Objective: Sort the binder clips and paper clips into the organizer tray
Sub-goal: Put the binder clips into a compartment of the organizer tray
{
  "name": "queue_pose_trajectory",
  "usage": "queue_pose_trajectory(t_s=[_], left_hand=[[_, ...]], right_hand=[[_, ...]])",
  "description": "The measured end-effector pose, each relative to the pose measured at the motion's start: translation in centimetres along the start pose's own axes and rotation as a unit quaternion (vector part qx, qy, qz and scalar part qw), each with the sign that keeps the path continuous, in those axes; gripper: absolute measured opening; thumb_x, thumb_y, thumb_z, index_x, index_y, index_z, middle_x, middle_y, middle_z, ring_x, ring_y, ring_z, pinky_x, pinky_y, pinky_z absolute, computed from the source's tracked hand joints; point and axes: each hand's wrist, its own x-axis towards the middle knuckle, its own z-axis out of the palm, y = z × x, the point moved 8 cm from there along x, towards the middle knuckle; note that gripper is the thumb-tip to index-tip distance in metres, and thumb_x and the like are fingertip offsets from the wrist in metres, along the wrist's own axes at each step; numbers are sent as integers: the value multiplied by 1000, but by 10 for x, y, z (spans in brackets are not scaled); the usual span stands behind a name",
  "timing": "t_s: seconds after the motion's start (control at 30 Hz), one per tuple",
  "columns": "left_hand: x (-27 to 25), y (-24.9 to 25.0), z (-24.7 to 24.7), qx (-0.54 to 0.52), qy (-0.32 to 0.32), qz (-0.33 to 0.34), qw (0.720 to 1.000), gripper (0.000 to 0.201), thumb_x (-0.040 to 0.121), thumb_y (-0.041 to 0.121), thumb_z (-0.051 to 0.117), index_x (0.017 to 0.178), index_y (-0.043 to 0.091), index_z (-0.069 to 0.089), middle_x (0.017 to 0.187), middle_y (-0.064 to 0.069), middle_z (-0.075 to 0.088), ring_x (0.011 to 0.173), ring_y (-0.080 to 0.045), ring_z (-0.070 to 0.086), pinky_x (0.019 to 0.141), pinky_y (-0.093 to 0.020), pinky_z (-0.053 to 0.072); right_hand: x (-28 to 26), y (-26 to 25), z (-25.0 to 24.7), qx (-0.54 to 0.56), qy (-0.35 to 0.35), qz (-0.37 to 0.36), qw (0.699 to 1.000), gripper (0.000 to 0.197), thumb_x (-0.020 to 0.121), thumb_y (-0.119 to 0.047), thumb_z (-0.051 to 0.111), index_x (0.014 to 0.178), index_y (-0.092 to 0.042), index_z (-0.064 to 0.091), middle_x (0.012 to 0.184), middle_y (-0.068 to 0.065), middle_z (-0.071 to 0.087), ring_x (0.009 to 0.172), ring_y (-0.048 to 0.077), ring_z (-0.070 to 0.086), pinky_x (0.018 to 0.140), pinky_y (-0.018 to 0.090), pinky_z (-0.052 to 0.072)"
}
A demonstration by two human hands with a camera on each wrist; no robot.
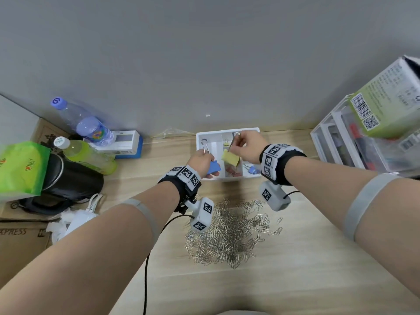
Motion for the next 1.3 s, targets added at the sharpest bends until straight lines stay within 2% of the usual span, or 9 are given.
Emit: queue_pose_trajectory(t_s=[0.07, 0.17, 0.4, 0.57, 0.73, 0.87, 1.0, 1.1, 1.3], left_hand=[[9, 9, 4, 53, 22, 62, 996, 20, 97, 11, 50, 77, 15, 48, 88, -13, 59, 72, -30, 63, 54, -27, 44], [11, 24, 11, 108, 49, 139, 983, 13, 94, 15, 58, 83, 12, 63, 79, -6, 60, 71, -17, 50, 61, -22, 40], [25, 46, 28, 177, 83, 187, 963, 12, 86, 15, 66, 79, 23, 71, 74, 11, 65, 64, -4, 53, 70, -22, 45], [34, 54, 37, 238, 77, 211, 945, 11, 85, 11, 67, 92, 14, 75, 90, -2, 72, 84, -18, 66, 82, -30, 55], [38, 58, 48, 296, 64, 239, 923, 9, 84, 9, 66, 86, 7, 75, 83, -9, 72, 81, -26, 66, 80, -38, 55], [41, 57, 53, 326, 61, 248, 910, 15, 82, 13, 64, 89, 14, 78, 83, -4, 73, 79, -25, 65, 76, -39, 56], [43, 51, 59, 423, 46, 263, 866, 15, 87, 21, 62, 91, 20, 77, 89, 1, 71, 88, -23, 61, 77, -36, 53], [44, 45, 59, 478, 40, 258, 838, 18, 90, 22, 60, 97, 23, 76, 94, 0, 70, 97, -23, 55, 80, -36, 50], [41, 38, 57, 485, 43, 251, 837, 21, 91, 20, 57, 99, 23, 76, 97, -1, 71, 101, -25, 55, 82, -38, 51]], right_hand=[[7, 1, -15, -5, 25, 7, 1000, 12, 84, -22, 65, 85, -11, 66, 88, 9, 71, 75, 25, 63, 75, 35, 53], [18, 6, -25, 6, 31, 13, 999, 11, 85, -23, 66, 85, -12, 66, 85, 11, 72, 79, 32, 68, 75, 40, 57], [35, 19, -27, -45, 0, 7, 999, 8, 88, -24, 60, 84, -19, 65, 69, 0, 66, 66, 22, 60, 61, 25, 47], [41, 27, -24, -106, -40, -5, 994, 16, 91, -31, 58, 97, -23, 72, 75, -6, 65, 75, 20, 61, 66, 23, 42], [49, 29, -22, -116, -40, -19, 992, 18, 92, -30, 58, 98, -23, 74, 68, -12, 56, 75, 19, 56, 67, 23, 38], [52, 29, -21, -103, -52, -17, 993, 17, 89, -27, 58, 93, -26, 74, 80, -2, 70, 76, 22, 63, 70, 28, 52], [50, 33, -21, -115, -46, -17, 992, 17, 86, -25, 57, 86, -21, 74, 78, 2, 71, 76, 25, 65, 70, 32, 55], [47, 38, -15, -124, -59, -14, 990, 20, 85, -23, 58, 92, -18, 77, 83, 4, 73, 81, 26, 66, 78, 36, 57], [41, 42, 1, -150, -97, -22, 984, 23, 91, -18, 56, 97, -18, 78, 75, -2, 67, 73, 19, 59, 69, 25, 47]])
